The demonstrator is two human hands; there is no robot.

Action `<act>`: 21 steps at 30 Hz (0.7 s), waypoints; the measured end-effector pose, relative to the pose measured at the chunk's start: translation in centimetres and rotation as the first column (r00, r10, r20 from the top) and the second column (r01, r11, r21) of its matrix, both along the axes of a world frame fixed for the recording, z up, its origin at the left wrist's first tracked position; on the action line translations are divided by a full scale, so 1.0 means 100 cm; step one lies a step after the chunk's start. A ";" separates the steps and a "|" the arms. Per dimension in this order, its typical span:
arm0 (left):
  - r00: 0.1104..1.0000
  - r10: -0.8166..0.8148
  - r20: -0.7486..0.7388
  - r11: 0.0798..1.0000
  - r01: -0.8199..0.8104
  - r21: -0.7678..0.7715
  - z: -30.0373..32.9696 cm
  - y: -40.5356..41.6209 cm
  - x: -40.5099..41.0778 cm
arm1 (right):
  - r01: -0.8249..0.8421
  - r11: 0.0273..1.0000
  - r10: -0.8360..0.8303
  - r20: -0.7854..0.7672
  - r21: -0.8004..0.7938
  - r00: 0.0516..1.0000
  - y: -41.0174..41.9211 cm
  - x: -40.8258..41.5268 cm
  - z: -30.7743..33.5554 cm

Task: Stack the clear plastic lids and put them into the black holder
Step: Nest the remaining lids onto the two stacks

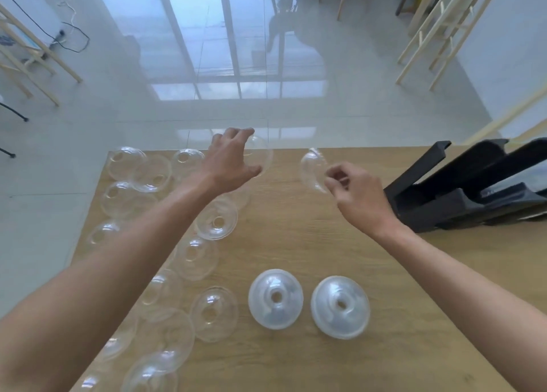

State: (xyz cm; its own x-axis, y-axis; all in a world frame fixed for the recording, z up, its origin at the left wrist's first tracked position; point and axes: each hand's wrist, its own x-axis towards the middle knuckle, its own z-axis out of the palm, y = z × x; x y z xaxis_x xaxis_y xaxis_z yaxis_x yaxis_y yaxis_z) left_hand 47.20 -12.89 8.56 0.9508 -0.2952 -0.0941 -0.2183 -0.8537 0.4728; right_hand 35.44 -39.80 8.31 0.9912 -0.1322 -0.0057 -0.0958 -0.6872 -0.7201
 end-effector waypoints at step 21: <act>0.973 -0.195 -0.124 0.980 0.188 -0.066 -0.025 0.004 -0.261 | 0.542 0.783 -0.423 -0.378 0.305 0.824 -0.001 -0.228 -0.032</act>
